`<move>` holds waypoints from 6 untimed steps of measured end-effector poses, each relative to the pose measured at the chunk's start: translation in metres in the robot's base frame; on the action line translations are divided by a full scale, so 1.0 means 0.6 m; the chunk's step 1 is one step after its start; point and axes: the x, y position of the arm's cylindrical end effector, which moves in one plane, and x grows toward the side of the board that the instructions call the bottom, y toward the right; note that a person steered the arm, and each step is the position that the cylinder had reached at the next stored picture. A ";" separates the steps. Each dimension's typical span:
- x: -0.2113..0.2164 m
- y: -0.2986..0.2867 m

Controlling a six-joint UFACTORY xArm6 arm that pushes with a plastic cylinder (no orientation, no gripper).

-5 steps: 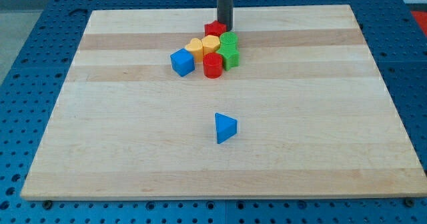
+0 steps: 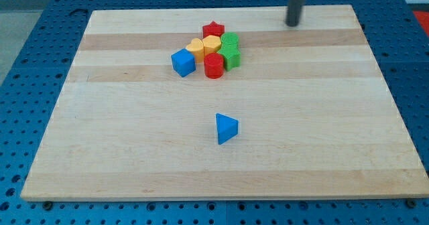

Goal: Push the blue triangle towards bottom center

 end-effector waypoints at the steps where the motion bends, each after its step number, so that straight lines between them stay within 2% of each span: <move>1: 0.094 0.074; 2: 0.200 0.064; 3: 0.267 -0.009; 6: 0.401 -0.295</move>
